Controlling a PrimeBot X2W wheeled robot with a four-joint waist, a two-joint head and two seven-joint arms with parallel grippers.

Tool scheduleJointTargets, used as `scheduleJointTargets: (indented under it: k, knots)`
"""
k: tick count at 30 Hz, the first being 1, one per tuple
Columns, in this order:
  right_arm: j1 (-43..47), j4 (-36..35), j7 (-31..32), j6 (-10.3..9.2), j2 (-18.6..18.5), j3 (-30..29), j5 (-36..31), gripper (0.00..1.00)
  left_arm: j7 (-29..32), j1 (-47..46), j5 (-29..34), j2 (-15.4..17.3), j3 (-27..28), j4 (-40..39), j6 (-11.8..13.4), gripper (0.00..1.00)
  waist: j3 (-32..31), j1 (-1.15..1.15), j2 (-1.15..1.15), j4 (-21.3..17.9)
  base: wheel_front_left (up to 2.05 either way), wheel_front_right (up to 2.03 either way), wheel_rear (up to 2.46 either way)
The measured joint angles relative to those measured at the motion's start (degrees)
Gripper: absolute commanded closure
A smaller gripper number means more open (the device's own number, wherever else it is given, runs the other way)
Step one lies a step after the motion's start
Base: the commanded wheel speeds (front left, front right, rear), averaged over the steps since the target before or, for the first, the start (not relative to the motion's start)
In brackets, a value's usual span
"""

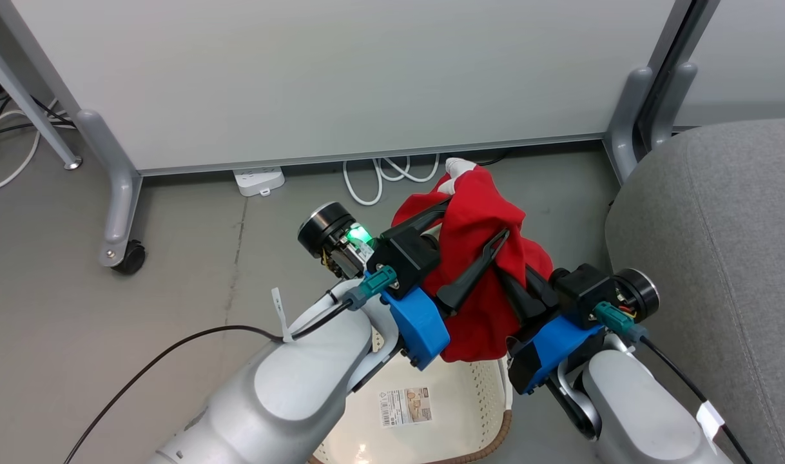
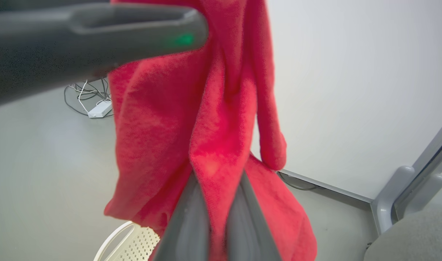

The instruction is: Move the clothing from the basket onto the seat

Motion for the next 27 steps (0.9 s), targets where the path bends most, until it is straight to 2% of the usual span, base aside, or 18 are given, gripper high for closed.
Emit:
scheduleJointTargets:
  k: [11,27]
  knots:
    - [-0.10,-1.89,0.00,0.00,-0.31,-3.72,0.57,1.00,0.00,-0.04,1.04,0.07,0.91,1.02,0.33,0.00,1.83,0.00,0.00,-2.99,0.00,0.00,0.00]
    - [0.02,-6.55,0.00,0.00,-0.85,-15.91,0.35,1.00,-0.01,-0.91,2.77,-0.02,1.00,1.23,-0.59,0.00,6.48,0.00,0.00,-10.63,0.00,0.00,0.00]
